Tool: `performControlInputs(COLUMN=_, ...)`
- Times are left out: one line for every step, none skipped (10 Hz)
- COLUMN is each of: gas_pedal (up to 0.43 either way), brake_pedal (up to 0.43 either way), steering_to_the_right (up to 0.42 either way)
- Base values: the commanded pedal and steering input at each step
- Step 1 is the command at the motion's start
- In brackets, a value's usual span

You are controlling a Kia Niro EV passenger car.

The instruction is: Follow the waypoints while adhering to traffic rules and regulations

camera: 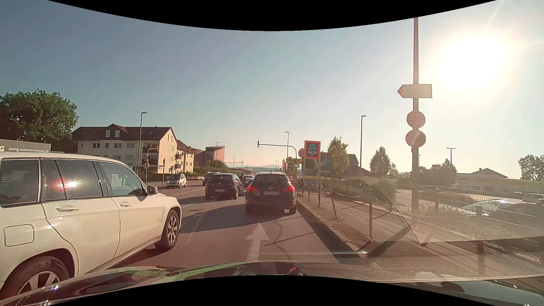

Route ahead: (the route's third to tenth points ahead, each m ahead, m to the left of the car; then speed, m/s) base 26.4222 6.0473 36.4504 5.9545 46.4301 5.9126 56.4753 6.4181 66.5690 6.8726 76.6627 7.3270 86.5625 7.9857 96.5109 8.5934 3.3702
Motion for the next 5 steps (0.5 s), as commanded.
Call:
performControlInputs(gas_pedal=0.228, brake_pedal=0.000, steering_to_the_right=-0.019)
performControlInputs(gas_pedal=0.228, brake_pedal=0.000, steering_to_the_right=-0.015)
performControlInputs(gas_pedal=0.228, brake_pedal=0.000, steering_to_the_right=-0.009)
performControlInputs(gas_pedal=0.228, brake_pedal=0.000, steering_to_the_right=-0.010)
performControlInputs(gas_pedal=0.209, brake_pedal=0.000, steering_to_the_right=-0.011)
